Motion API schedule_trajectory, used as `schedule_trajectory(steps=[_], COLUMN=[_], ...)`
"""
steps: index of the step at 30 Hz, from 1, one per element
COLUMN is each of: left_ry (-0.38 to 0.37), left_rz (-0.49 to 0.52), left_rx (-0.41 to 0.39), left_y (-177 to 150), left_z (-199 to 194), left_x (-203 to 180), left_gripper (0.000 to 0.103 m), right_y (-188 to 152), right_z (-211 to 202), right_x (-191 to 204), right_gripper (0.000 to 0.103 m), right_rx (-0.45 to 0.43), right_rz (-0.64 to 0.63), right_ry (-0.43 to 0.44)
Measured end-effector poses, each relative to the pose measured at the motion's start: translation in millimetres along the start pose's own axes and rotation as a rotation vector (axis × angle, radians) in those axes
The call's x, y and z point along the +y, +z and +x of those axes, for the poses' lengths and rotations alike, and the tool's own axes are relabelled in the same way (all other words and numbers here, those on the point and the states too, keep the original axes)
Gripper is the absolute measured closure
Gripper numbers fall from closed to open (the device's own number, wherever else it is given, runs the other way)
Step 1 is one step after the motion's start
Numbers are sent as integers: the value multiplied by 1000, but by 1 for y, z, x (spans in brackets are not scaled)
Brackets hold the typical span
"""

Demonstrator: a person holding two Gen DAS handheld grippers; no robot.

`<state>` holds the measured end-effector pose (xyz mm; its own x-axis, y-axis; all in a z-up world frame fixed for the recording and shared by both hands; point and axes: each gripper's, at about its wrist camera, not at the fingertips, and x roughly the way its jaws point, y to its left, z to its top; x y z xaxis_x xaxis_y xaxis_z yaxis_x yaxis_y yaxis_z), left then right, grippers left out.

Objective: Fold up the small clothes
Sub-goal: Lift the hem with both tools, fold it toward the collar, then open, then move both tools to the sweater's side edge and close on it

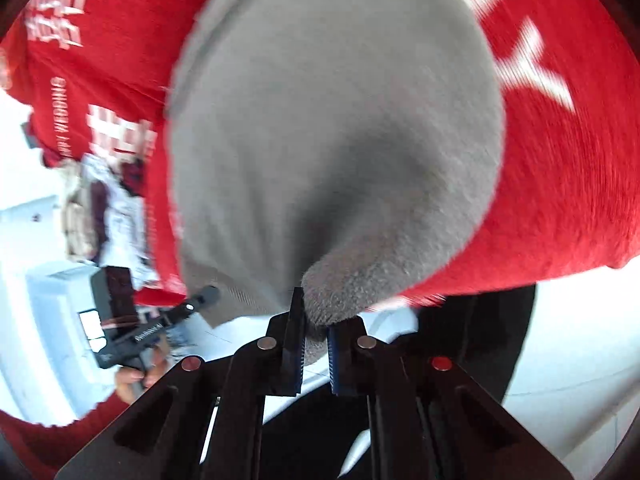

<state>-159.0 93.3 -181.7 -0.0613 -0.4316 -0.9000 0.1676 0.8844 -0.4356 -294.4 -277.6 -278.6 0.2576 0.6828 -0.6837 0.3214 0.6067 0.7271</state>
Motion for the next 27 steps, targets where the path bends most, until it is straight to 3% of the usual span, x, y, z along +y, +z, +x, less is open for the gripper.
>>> schedule_trajectory(steps=[6, 12, 17, 18, 20, 22, 25, 27], left_ry=[-14, 38, 69, 85, 155, 194, 212, 248], left_rz=[30, -26, -33, -26, -14, 0, 11, 42], left_rx=[-139, -223, -187, -183, -203, -257, -250, -242], left_y=[58, 127, 163, 165, 171, 172, 179, 185], left_z=[-25, -18, -14, -14, -20, -31, -39, -37], left_x=[-10, -2, -4, -5, -12, -15, -15, -15], left_gripper=[93, 93, 92, 84, 24, 20, 20, 20], right_y=[56, 131, 174, 179, 186, 194, 204, 208], right_z=[-31, -33, -22, -21, -21, -22, -29, -36], right_x=[34, 53, 49, 47, 42, 38, 33, 36], right_gripper=[93, 93, 93, 92, 89, 88, 87, 80], right_rx=[-137, -218, -213, -211, -213, -210, -197, -188], right_rz=[-24, -53, 5, 26, 56, 78, 89, 68], right_ry=[99, 15, -16, -9, -1, -10, -50, -96])
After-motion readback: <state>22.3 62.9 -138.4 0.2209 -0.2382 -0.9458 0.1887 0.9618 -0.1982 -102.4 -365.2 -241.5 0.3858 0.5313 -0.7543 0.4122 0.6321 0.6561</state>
